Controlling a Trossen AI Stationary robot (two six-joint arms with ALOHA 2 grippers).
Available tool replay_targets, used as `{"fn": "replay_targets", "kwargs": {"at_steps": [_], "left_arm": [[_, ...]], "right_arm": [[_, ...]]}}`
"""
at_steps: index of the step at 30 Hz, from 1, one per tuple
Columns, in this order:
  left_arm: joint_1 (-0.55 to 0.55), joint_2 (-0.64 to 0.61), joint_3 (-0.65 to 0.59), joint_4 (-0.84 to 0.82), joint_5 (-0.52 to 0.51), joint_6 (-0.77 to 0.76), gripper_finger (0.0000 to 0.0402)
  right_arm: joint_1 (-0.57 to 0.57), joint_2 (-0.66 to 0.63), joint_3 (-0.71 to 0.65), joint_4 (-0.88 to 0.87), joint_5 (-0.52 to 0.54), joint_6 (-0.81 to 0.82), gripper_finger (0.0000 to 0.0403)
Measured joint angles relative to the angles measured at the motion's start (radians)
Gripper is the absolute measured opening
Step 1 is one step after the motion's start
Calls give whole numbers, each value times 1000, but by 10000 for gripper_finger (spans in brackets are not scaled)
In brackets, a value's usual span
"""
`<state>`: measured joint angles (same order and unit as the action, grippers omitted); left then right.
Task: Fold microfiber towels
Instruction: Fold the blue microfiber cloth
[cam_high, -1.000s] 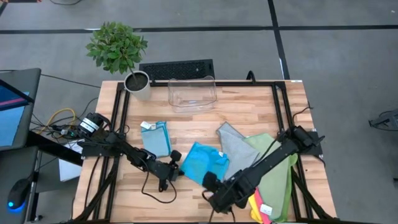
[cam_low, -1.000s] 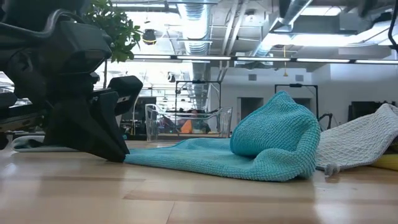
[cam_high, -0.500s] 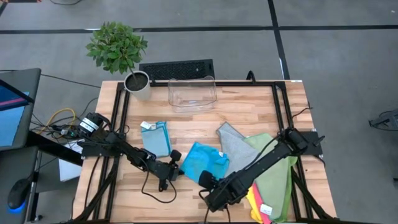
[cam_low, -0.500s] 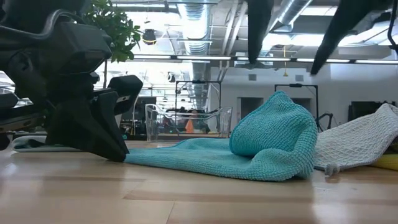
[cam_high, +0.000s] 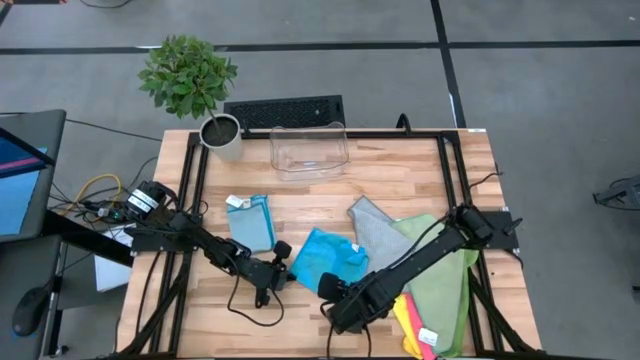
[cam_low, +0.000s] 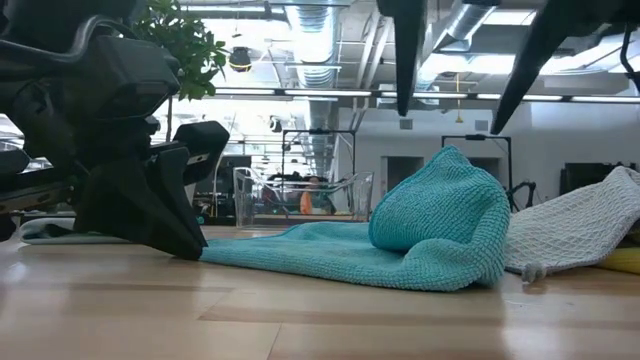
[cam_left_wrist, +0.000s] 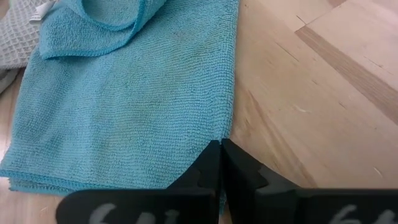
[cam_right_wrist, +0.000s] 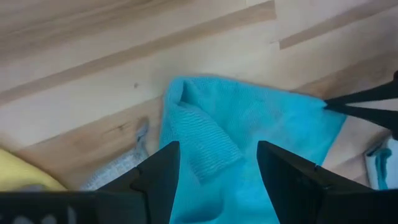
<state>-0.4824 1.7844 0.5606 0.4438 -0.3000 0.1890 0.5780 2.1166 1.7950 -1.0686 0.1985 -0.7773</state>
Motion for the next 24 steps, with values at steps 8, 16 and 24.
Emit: {"fn": "replay_targets", "kwargs": {"at_steps": [8,16,24], "left_arm": [[0,0,-1,4,0,-8,0],[0,1,-1,6,-1,-10,0],[0,1,-1,6,-1,-17,0]], "right_arm": [[2,66,-1,-16,10,-44,240],[1,57,-2,-27,100,-19,211],[-7,66,-2,-14,78,-15,158]]}}
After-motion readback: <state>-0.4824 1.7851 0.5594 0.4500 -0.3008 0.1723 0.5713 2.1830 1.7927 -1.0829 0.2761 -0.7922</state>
